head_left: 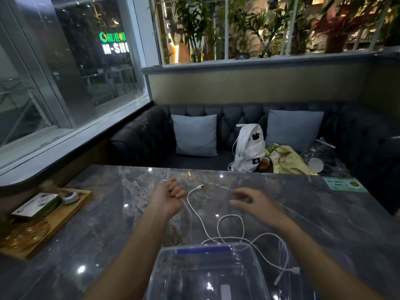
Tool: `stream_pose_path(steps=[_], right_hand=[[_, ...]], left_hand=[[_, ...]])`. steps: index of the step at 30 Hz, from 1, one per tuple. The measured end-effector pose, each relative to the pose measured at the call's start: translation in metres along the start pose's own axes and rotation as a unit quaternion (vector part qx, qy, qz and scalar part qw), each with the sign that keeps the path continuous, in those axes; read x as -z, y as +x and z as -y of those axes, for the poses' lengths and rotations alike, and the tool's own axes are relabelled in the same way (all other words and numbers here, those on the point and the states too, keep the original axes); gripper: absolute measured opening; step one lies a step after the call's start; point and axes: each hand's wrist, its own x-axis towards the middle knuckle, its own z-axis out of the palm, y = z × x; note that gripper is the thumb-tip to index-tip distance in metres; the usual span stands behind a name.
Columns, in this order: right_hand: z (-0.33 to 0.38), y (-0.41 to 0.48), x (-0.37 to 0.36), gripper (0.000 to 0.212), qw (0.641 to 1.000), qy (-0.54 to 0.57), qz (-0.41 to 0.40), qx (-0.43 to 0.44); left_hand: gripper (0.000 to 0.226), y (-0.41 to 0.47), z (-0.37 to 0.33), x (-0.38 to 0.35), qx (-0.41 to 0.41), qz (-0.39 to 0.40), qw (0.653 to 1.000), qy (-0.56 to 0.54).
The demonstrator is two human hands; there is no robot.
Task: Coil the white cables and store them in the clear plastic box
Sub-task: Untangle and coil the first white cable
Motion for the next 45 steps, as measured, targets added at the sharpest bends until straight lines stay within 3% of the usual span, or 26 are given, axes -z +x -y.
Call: stream_pose_path(steps=[4, 6, 7, 8, 10, 11, 12, 13, 15, 17, 23, 25, 28, 30, 32, 34, 37, 40, 45], right_hand=[[0.046, -0.005, -0.029, 0.044, 0.984, 0.160, 0.075, 0.018], [0.051, -0.007, -0.033, 0.033, 0.979, 0.198, 0.056, -0.007], [0.050, -0.008, -0.031, 0.026, 0.976, 0.212, 0.042, -0.024], [0.046, -0.009, -0.027, 0.022, 0.973, 0.224, 0.034, -0.035], [0.039, -0.011, -0.015, 0.021, 0.971, 0.228, 0.053, -0.040], [0.036, -0.012, -0.008, 0.019, 0.974, 0.214, 0.073, -0.031], [0.035, -0.012, -0.002, 0.018, 0.975, 0.199, 0.092, -0.016], [0.035, -0.012, 0.004, 0.019, 0.976, 0.188, 0.107, -0.002], [0.037, -0.010, 0.013, 0.021, 0.979, 0.174, 0.099, 0.025], [0.038, -0.006, 0.024, 0.021, 0.986, 0.154, 0.037, 0.047], [0.010, 0.005, 0.072, 0.025, 0.968, 0.107, -0.221, 0.042], [-0.008, 0.007, 0.084, 0.020, 0.959, 0.009, -0.284, -0.004], [-0.026, 0.006, 0.085, 0.023, 0.907, -0.330, -0.242, -0.099], [-0.023, 0.006, 0.070, 0.045, 0.898, -0.408, -0.166, -0.013], [-0.006, 0.004, 0.046, 0.059, 0.921, -0.365, -0.085, 0.108], [0.014, 0.003, 0.020, 0.058, 0.951, -0.250, -0.016, 0.180], [0.032, 0.000, 0.009, 0.024, 0.975, -0.070, 0.025, 0.211], [0.032, 0.001, 0.032, 0.015, 0.982, -0.030, -0.042, 0.181], [0.017, 0.005, 0.062, 0.013, 0.977, 0.033, -0.168, 0.126]], left_hand=[[0.033, -0.002, 0.047, -0.027, 0.015, 0.015, 1.000, 0.015], [0.029, -0.008, 0.052, -0.034, -0.018, 0.019, 0.981, 0.192], [0.030, -0.009, 0.050, -0.034, -0.058, 0.017, 0.940, 0.337], [0.030, -0.010, 0.047, -0.033, -0.112, 0.001, 0.869, 0.482], [0.027, -0.010, 0.038, -0.027, -0.248, -0.069, 0.694, 0.672], [0.024, -0.012, 0.034, -0.024, -0.314, -0.086, 0.640, 0.696], [0.021, -0.014, 0.031, -0.023, -0.356, -0.057, 0.629, 0.688], [0.019, -0.016, 0.029, -0.022, -0.354, 0.017, 0.654, 0.668], [0.020, -0.020, 0.032, -0.024, -0.247, 0.186, 0.724, 0.617], [0.023, -0.023, 0.037, -0.024, -0.167, 0.262, 0.732, 0.606], [0.035, -0.020, 0.019, -0.003, -0.126, 0.212, 0.782, 0.572], [0.036, -0.021, 0.012, 0.002, -0.112, 0.186, 0.781, 0.585], [0.039, -0.020, 0.014, 0.004, -0.119, 0.154, 0.762, 0.618], [0.039, -0.022, 0.021, -0.004, -0.114, 0.144, 0.754, 0.631], [0.040, -0.024, 0.031, -0.016, -0.087, 0.167, 0.761, 0.621], [0.039, -0.028, 0.040, -0.031, -0.063, 0.202, 0.773, 0.599], [0.039, -0.032, 0.040, -0.045, -0.041, 0.236, 0.804, 0.544], [0.041, -0.033, 0.030, -0.040, -0.033, 0.239, 0.820, 0.518], [0.038, -0.028, 0.026, -0.015, 0.033, 0.234, 0.797, 0.556]])
